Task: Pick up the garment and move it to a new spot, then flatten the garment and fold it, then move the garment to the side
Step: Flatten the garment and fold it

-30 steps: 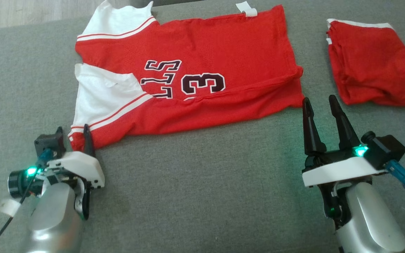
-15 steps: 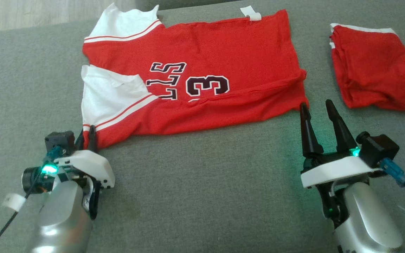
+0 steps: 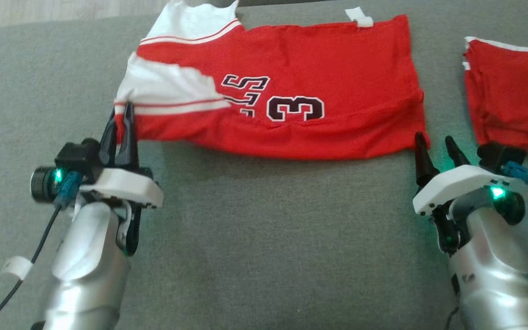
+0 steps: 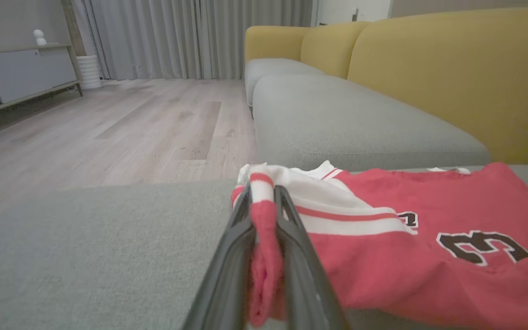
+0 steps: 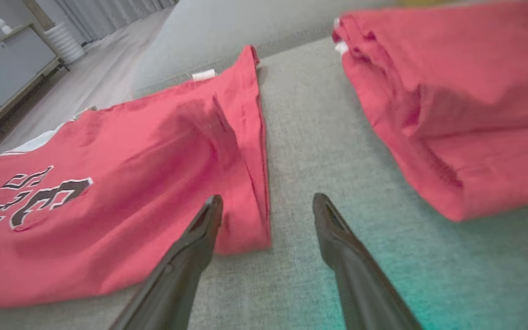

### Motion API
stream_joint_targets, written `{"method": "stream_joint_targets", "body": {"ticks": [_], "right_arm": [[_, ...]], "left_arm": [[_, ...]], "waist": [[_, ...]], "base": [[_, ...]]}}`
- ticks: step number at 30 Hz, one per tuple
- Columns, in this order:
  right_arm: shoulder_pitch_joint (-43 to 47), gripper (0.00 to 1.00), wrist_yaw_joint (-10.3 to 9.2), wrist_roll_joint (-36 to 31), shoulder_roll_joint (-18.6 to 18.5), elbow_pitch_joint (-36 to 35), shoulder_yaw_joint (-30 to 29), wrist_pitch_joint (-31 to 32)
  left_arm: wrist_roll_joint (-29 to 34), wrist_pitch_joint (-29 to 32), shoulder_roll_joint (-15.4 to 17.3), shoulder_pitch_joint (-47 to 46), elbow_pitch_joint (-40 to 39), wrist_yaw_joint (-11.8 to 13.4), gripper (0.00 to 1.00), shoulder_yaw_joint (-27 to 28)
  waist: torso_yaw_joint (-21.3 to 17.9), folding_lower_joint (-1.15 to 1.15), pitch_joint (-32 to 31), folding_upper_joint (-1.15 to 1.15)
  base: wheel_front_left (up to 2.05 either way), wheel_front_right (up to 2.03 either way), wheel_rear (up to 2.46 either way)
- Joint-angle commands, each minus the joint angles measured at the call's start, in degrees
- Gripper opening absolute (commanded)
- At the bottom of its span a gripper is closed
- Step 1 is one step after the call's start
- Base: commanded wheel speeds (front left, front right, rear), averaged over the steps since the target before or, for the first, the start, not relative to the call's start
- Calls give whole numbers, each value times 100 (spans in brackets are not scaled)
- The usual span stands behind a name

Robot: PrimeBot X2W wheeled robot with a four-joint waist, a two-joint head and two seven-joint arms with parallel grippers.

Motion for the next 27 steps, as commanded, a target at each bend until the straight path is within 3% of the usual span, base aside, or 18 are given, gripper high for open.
{"method": "stream_joint_targets", "body": {"ticks": [1,6,11,13,20,27], "right_arm": [[-219,100,-4,111,33,-39,111,20],[-757,100,-4,605,33,946,145,193],[-1143,98,-4,854,33,1564,555,116],[-1241,0,-4,876,33,1715,736,1],[-1445,0,-4,558,34,2097,1010,-597],[-1209,0,-4,649,34,2155,1333,-701]], "left_arm": [[47,-63,130,-192,-265,8,0,139],[113,-71,84,-74,-915,6,0,148],[161,-72,82,41,-968,-18,0,64],[169,-69,92,72,-901,-7,0,41],[121,31,189,193,-587,24,0,41],[-16,66,290,604,-355,44,0,103]], "waist": [[52,-1,30,0],[162,-1,111,0],[206,-1,123,0],[201,-1,104,0],[91,-1,-84,0],[-98,-1,-543,0]], "base": [[0,0,0],[0,0,0],[0,0,0],[0,0,0],[0,0,0],[0,0,0]]}}
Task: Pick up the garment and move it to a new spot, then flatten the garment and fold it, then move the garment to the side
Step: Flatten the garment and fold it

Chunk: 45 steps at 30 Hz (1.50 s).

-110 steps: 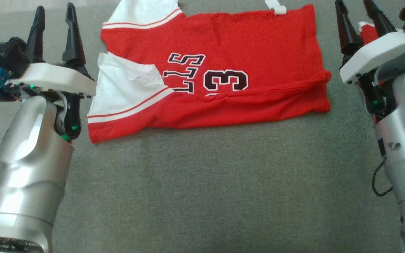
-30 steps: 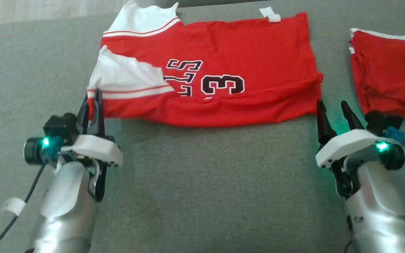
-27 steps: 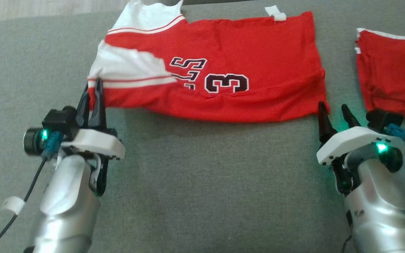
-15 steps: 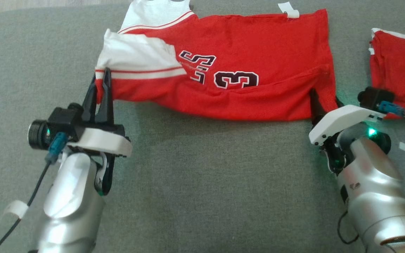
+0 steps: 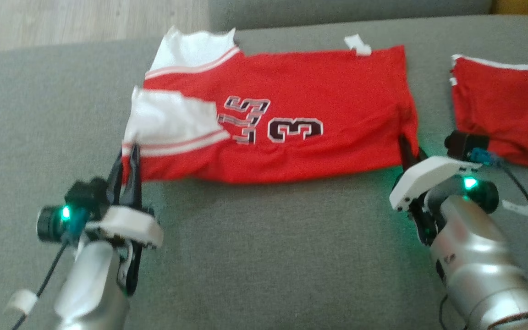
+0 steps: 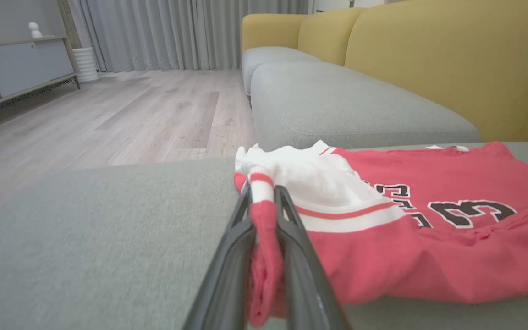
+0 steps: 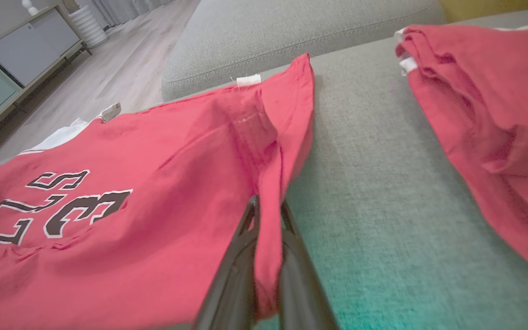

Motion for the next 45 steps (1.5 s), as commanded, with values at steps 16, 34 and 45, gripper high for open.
{"method": "stream_joint_targets", "body": {"ticks": [16,34,45], "right_arm": [[1332,0,-4,443,-119,-849,783,970],[2489,100,-4,-181,-162,-3505,-73,1058],[2876,100,-4,-597,65,-4848,-614,206]], "left_arm": [[-368,725,259,1758,-987,120,0,104],[-566,963,275,2120,-2052,344,100,170],[-636,-12,80,1775,-2446,258,100,343]], "waist": [[-409,0,-1091,0],[-451,0,-952,0],[-473,0,-684,0]], "base": [[0,0,0],[0,0,0],[0,0,0]]}}
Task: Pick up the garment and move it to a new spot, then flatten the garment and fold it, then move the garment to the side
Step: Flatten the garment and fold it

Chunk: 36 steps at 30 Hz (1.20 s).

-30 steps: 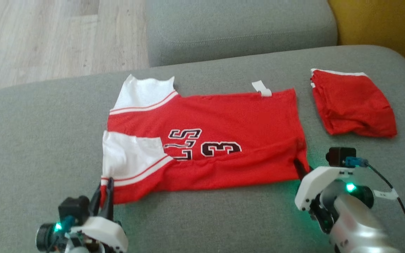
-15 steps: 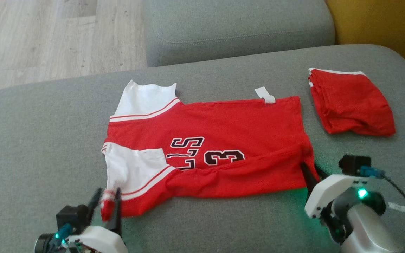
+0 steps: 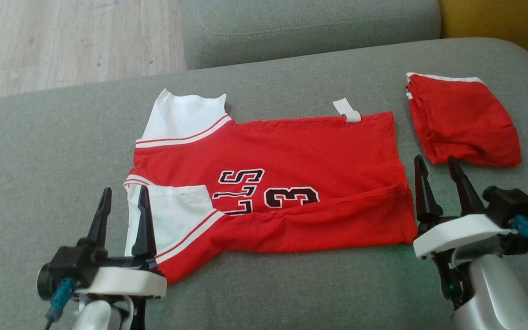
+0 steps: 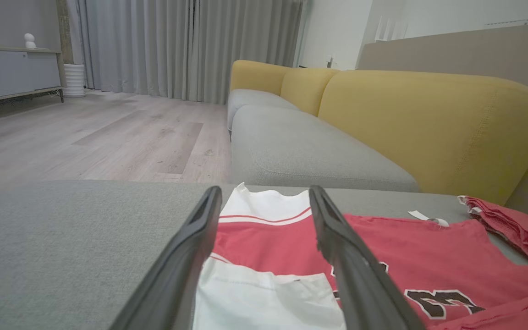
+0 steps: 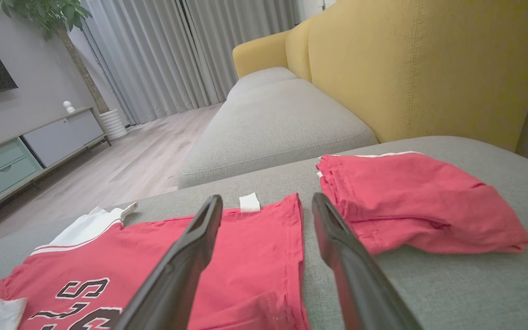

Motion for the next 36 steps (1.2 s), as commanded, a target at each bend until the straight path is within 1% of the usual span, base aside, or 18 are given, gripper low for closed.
{"method": "stream_joint_targets", "body": {"ticks": [1,5,8,11,13,16,19,21,24,29,32,36], "right_arm": [[-114,100,-4,-70,46,-244,140,-73],[-126,100,-4,-38,55,-383,171,-84],[-232,100,-4,7,56,-465,200,-66],[-409,100,-4,22,56,-564,192,-28],[-566,100,-4,10,57,-632,187,8],[-847,100,-4,25,57,-693,210,64],[-1151,100,-4,45,57,-734,259,93],[-1343,100,-4,41,57,-742,297,87],[-1614,100,-4,83,57,-737,367,56],[-1910,100,-4,183,57,-723,491,-49],[-1996,100,-4,229,57,-730,554,-110],[-2061,100,-4,266,57,-743,596,-159]], "left_arm": [[-29,-73,29,-284,-205,-35,100,233],[-16,-108,33,-422,-145,-107,100,219],[31,51,174,-691,-40,-213,100,154],[121,454,413,-1203,65,-346,100,70],[171,828,620,-1657,189,-466,100,1],[214,1487,973,-2435,547,-662,100,-166],[118,2038,1272,-3246,961,-794,100,-408],[25,2390,1464,-3731,1284,-828,100,-641],[-288,2793,1761,-4366,1689,-838,100,-1087],[-750,3218,2179,-5100,2324,-840,100,-1638],[-904,3267,2320,-5411,2666,-840,100,-1826],[-1080,3293,2381,-5724,3063,-841,100,-2018]], "waist": [[-9,-1,37,0],[-41,-1,167,0],[-77,-1,324,0],[-99,-1,547,0],[-136,-1,742,0],[-230,-1,1032,0],[-353,-1,1335,0],[-439,-1,1503,0],[-593,-1,1741,0],[-789,-1,2036,0],[-881,-1,2184,0],[-963,-1,2358,0]], "base": [[0,0,0],[0,0,0],[0,0,0],[0,0,0],[0,0,0],[0,0,0],[0,0,0],[0,0,0],[0,0,0],[0,0,0],[0,0,0],[0,0,0]]}}
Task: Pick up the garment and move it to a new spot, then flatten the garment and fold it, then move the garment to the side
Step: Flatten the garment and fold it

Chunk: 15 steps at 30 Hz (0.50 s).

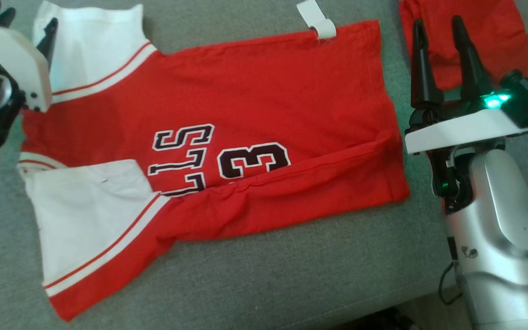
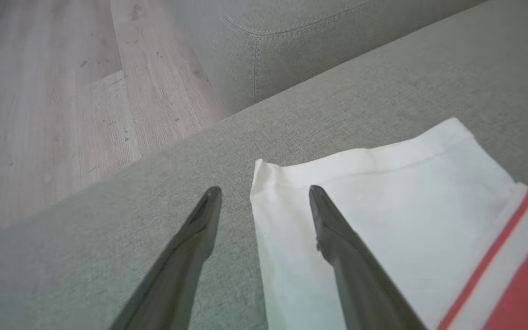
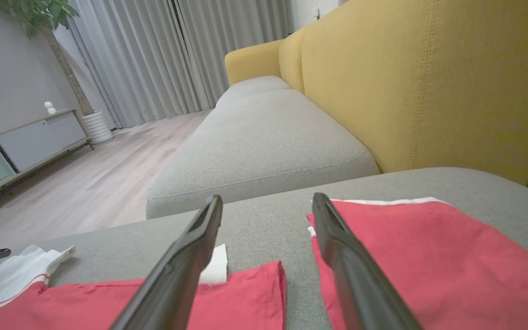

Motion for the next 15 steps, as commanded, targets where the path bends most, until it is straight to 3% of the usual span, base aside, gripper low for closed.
{"method": "stream_joint_targets", "body": {"ticks": [1,10,15], "right_arm": [[-158,100,-4,41,28,-209,123,-74],[-211,100,-4,55,28,-304,138,-115],[-228,100,-4,-26,28,-349,23,-98]], "left_arm": [[-36,-3,331,-358,-21,11,100,120],[-259,-22,332,-746,551,10,100,-197],[-700,322,268,-798,740,10,100,-392]], "waist": [[-91,-1,127,0],[-200,-1,372,0],[-220,-1,427,0]], "base": [[0,0,0],[0,0,0],[0,0,0]]}}
